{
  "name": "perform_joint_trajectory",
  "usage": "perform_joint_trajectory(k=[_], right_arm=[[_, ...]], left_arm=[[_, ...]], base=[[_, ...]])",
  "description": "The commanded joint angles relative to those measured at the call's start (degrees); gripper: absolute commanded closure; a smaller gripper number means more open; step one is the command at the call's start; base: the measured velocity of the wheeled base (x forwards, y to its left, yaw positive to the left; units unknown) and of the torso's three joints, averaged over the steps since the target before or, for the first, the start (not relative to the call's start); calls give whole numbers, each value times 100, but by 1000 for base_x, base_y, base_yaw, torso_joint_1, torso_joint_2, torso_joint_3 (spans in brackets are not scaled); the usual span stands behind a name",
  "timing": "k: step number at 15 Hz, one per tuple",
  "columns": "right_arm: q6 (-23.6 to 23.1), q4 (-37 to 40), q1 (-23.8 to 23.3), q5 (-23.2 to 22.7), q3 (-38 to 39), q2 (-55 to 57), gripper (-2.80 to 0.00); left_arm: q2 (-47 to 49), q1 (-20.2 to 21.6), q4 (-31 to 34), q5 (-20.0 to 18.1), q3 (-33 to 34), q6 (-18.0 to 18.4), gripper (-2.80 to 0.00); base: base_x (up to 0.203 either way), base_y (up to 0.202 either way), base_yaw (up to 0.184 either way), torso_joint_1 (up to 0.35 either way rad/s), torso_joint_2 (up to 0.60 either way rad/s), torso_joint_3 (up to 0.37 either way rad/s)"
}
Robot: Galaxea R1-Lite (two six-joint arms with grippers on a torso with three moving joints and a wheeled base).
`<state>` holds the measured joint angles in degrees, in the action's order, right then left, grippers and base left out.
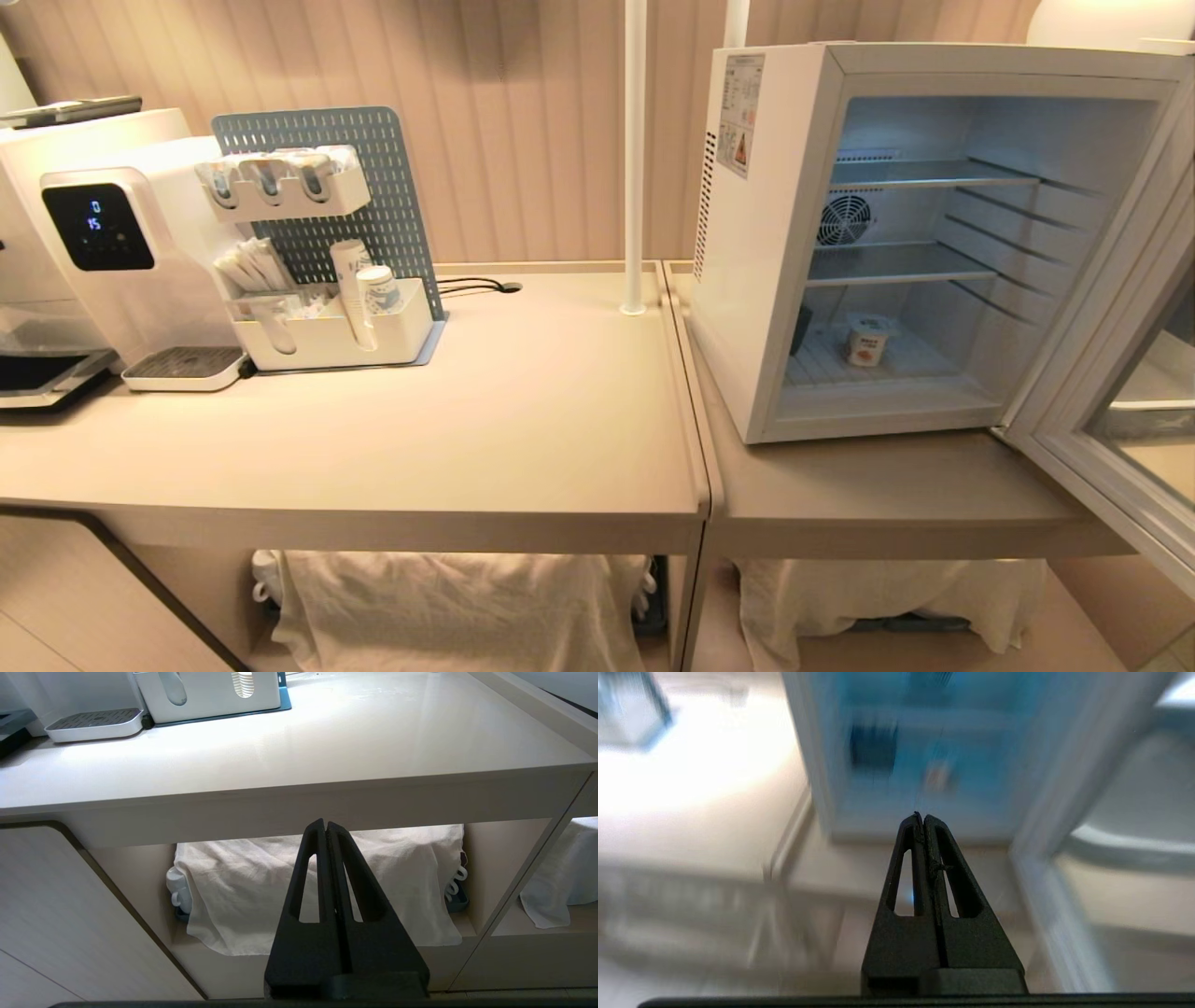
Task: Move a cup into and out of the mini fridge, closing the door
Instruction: Take the yoghurt out of the freezer
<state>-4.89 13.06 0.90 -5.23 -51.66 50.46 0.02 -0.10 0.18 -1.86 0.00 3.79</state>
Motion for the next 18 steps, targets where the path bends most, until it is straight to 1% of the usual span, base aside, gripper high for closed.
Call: perform_joint_trajectory(k=[1, 2, 4, 5, 6, 8, 9, 10, 12, 13, 15, 16, 18], right_arm=[[-135, -143, 21, -360, 315, 2069, 0], [-177, -461, 22, -490, 566, 2561, 0], [-232, -1646, 24, -635, 1087, 3641, 0], [-246, -2421, 25, -669, 1312, 4206, -280], [-245, -3131, 25, -685, 1459, 4647, -280], [-229, -5017, 17, -625, 1727, 5390, -280], [-222, -5707, 20, -474, 1808, 5650, -280], [-218, -6324, 32, -205, 1859, 5924, -280], [-221, -7425, 39, 215, 1898, 6365, -280], [-229, -7887, 41, 393, 1904, 6564, -280], [-254, -8532, 78, 806, 1789, 7006, -280], [-261, -8768, 133, 1053, 1644, 7238, -280], [-262, -8990, 257, 1525, 1213, 7699, -280]], left_arm=[[-11, 1, 2, 1, 0, -1, 0], [-11, 1, -1, 1, 0, -1, 0], [-11, 1, -9, 19, 0, -28, 0], [-11, 1, -9, 55, 0, -91, 0], [-11, 1, -18, 63, 0, -134, 0], [-11, 1, -18, 87, 0, -186, 0], [-11, 1, -18, 98, 0, -195, 0], [-11, 1, -18, 98, 0, -195, 0], [-11, 1, -18, 98, 0, -195, 0], [-11, 1, -18, 98, 0, -195, 0], [-11, 1, -18, 98, 0, -195, 0], [-11, 1, -18, 101, 0, -204, 0], [-11, 1, -18, 107, 0, -221, 0]], base=[[0, 0, 0, 0, 0, 0], [0, 0, 0, 0, 0, 0], [0, 0, 0, 0, 0, 0], [0, 0, 0, 0, 0, 0], [0, 0, 0, 0, 0, 0], [0, 0, 0, 0, 0, 0], [0, 0, 0, 0, 0, 0], [0, 0, 0, 0, 0, 0], [0, 0, 0, 0, 0, 0], [0, 0, 0, 0, 0, 0], [0, 0, 0, 0, 0, 0], [0, 0, 0, 0, 0, 0], [0, 0, 0, 0, 0, 0]])
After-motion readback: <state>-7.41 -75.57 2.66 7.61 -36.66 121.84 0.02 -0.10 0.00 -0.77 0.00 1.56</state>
